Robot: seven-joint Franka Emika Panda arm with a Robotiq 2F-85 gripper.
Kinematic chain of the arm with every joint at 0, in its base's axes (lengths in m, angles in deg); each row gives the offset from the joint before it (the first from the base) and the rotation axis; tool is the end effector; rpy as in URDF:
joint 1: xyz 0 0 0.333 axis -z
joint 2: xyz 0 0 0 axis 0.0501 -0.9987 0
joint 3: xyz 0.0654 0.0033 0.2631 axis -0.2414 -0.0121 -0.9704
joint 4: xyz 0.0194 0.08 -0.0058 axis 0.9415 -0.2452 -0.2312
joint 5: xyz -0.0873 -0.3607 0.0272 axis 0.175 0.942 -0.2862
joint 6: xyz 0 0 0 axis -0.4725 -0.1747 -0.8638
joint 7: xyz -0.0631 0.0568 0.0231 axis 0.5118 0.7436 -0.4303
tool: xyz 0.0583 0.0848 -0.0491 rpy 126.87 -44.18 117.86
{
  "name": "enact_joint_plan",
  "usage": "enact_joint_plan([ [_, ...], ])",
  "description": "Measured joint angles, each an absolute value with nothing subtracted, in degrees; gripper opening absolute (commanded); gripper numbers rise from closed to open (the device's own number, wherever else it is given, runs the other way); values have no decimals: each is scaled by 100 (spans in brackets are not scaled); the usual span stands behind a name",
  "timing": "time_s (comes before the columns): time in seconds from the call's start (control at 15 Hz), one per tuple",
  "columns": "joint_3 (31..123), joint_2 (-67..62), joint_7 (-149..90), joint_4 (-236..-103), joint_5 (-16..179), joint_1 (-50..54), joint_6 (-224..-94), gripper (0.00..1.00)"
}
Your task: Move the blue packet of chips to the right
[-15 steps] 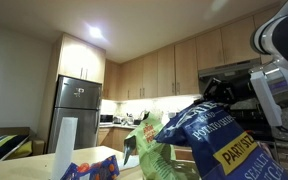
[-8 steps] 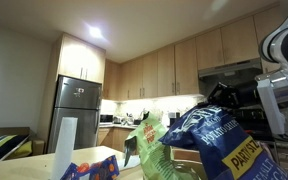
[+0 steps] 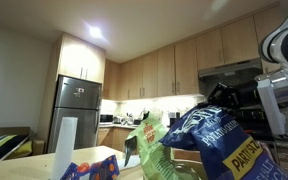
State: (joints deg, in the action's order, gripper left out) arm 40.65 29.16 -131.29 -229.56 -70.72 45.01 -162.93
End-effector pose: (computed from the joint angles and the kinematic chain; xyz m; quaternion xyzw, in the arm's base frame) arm 0.4091 -0.0789 0.2880 -0.7264 0.3151 -0.5225 0.3164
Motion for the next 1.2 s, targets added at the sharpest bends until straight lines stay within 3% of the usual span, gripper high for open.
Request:
enact_joint_plan([
  [0.4,4071,2929,-13143,-23017,-7068,4500,-16195,0],
  [0.8,5890,3142,-13451,-23338,-7058,2527,-16193,0],
  [1.2,6388,3575,-13461,-23605,-7059,1641,-16418,0],
])
